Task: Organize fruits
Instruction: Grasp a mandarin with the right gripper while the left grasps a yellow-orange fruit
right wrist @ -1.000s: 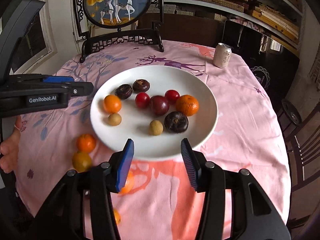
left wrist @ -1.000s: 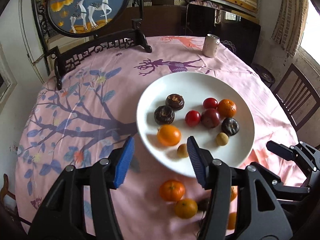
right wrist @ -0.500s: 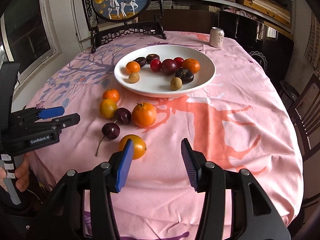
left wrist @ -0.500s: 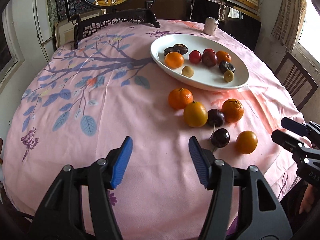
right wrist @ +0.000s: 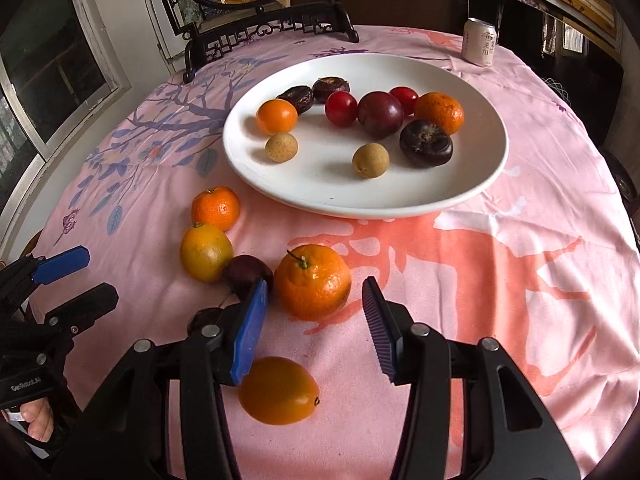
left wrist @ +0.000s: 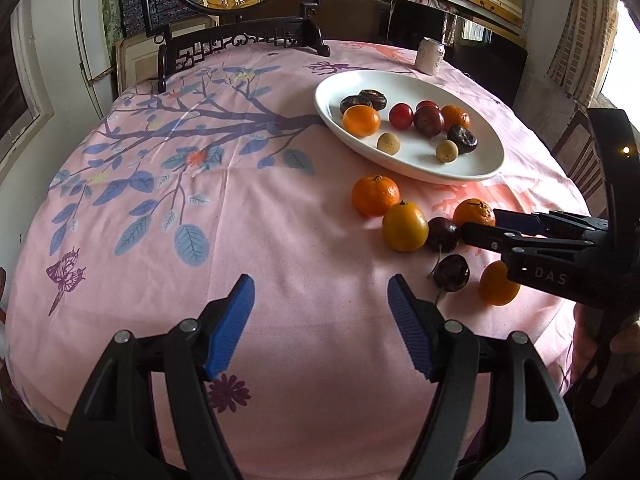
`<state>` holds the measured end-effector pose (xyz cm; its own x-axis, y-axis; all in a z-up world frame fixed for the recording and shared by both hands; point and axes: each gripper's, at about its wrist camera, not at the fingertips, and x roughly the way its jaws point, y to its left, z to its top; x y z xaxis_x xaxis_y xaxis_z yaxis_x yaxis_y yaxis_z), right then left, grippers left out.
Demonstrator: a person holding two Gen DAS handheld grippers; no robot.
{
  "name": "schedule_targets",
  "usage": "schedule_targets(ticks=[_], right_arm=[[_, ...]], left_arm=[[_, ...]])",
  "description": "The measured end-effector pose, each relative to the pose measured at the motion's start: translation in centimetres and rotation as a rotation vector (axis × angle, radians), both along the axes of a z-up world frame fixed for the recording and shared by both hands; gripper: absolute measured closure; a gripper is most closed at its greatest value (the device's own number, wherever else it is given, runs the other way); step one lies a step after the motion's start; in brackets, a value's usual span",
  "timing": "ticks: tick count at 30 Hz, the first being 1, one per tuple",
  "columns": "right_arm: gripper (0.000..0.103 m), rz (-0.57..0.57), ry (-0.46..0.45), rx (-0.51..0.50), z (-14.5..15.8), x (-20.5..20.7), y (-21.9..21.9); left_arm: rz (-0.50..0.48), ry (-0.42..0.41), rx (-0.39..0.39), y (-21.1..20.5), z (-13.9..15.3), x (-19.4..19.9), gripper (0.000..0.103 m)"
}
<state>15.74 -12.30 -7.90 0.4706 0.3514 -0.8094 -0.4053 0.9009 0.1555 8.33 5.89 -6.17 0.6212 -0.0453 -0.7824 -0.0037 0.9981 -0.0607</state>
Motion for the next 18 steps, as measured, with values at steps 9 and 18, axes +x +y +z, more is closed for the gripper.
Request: schedule_targets(ticks=[9,18], right_arm=[[0.063,-0.038,-0.151,-0.033,3.3,-4.1,-2.1],[0.063,-0.082,-0.131,0.008,2.5,-7.0,-5.9]], left_arm=[[-0.044,0.031,-0.002,-2.4,-0.4,2.0,0.032],[-0.057,0.069,-0.016,-4.6,-2.2,5.1,0.034]])
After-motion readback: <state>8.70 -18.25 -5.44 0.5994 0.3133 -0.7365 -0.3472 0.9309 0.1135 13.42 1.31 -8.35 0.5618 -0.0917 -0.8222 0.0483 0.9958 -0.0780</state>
